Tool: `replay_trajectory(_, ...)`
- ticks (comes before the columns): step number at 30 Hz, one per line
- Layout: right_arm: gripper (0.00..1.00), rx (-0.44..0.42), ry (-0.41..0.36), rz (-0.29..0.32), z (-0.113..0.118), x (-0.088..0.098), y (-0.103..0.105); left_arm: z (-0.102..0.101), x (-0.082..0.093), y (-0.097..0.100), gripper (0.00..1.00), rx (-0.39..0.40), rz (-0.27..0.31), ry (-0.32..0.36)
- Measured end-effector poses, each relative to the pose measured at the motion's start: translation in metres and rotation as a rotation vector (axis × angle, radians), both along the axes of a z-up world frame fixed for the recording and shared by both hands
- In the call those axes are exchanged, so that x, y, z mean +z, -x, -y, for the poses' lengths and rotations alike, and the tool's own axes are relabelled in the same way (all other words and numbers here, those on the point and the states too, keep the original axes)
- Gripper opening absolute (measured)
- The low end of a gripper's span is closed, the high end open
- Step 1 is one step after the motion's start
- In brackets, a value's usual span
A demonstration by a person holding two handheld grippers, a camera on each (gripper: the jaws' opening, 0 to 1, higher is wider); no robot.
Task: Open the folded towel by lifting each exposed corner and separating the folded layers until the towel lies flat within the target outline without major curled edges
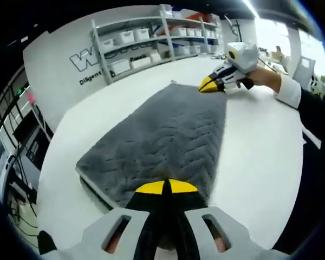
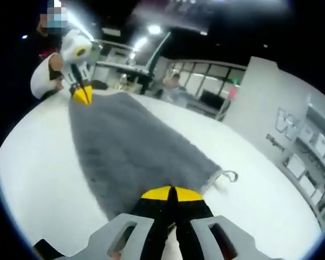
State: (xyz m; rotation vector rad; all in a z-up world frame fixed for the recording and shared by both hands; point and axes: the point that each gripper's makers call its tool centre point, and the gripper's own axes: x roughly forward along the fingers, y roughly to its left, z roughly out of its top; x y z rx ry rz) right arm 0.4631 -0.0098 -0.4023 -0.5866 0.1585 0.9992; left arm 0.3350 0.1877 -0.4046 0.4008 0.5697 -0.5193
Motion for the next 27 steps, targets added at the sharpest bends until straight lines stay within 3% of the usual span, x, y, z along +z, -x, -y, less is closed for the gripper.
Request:
replay_trajectory(7,0.0,-0.078,0.052,0.094,0.013,0.009,-0.017,0.018,-0.001,0.01,0.01,-0.051,-0.014,-0.005)
replay_trajectory(13,0.0,-0.107,0.022,0.079,0.02,0.014,-0.019,0.026,0.0,0.009,0.01,-0.093,-0.02,-0.006)
replay_trajectory(18,0.0,-0.121,-0.06,0.078,0.022,0.032,-0.015,0.029,0.001,0.012,0.01,-0.128,-0.025,0.017)
replay_trajectory(21,0.0,-0.1,-0.132,-0.038,0.015,0.032,-0.002,0.027,0.002,0.011,0.01,-0.148,-0.022,0.033)
replay_trajectory(23,0.0,-0.077,-0.193,-0.17,0.009,0.034,0.011,0.025,0.004,0.01,0.01,-0.16,-0.019,0.052)
replay_trajectory(25,0.0,-0.054,-0.219,-0.221,0.007,0.036,0.017,0.024,0.008,0.008,0.01,-0.157,-0.011,0.095)
replay_trajectory(27,0.0,-0.058,-0.221,-0.222,0.009,0.038,0.017,0.021,0.01,0.006,0.01,-0.135,-0.021,0.132)
